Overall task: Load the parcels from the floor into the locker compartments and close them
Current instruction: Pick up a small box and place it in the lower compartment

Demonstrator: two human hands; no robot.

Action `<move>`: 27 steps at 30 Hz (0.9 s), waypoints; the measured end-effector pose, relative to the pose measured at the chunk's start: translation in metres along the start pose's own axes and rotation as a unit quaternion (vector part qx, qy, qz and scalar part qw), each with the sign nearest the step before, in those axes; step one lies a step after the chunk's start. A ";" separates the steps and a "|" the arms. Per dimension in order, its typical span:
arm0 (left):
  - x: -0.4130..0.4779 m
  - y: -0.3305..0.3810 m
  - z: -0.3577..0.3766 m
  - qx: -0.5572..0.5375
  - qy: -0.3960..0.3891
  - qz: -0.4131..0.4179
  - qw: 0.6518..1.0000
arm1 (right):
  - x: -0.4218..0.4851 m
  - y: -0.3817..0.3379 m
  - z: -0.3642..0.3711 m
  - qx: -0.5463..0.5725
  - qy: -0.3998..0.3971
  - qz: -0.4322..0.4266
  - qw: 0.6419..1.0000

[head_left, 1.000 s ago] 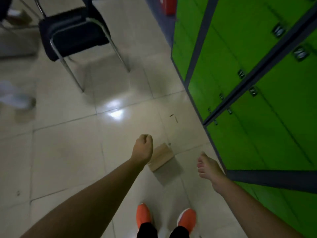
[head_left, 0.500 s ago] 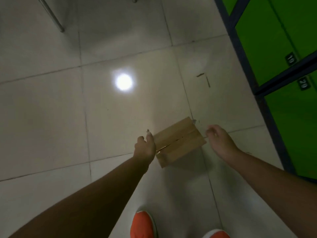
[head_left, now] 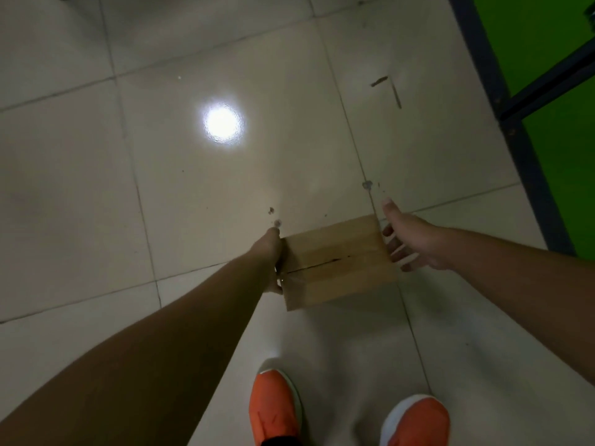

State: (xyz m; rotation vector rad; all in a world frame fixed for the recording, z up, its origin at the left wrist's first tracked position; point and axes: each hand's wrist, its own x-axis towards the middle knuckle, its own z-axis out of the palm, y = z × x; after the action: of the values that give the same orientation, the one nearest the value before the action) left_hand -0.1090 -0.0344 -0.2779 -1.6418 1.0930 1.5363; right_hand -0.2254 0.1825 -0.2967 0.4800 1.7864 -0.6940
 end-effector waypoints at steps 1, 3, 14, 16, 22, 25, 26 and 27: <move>0.002 -0.001 0.001 0.003 0.005 -0.012 1.000 | -0.001 0.001 0.002 0.000 -0.013 0.024 1.000; 0.009 -0.004 0.003 0.005 0.015 -0.044 0.999 | -0.001 0.004 0.010 0.017 -0.042 0.058 0.997; -0.002 -0.026 0.006 -0.021 -0.019 0.049 0.998 | -0.027 0.017 0.021 0.174 -0.038 0.020 0.984; -0.023 -0.022 0.000 -0.041 -0.036 0.102 0.993 | -0.053 0.012 0.013 0.209 -0.024 -0.003 0.978; -0.130 0.025 -0.024 -0.038 -0.110 0.228 0.967 | -0.162 -0.033 -0.033 0.227 0.021 -0.097 0.969; -0.214 0.058 -0.038 0.000 -0.126 0.280 0.952 | -0.236 -0.072 -0.057 0.241 0.031 -0.134 0.961; -0.242 0.069 -0.044 0.010 -0.126 0.297 0.946 | -0.264 -0.086 -0.064 0.243 0.032 -0.149 0.958; -0.271 0.079 -0.050 0.020 -0.126 0.315 0.940 | -0.292 -0.099 -0.071 0.243 0.038 -0.165 0.955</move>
State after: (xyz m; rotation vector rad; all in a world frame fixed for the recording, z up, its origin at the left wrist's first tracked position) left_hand -0.1492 -0.0736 0.0031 -1.0624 1.5804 2.0310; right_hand -0.2470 0.1604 0.0182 0.5420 1.7826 -1.3822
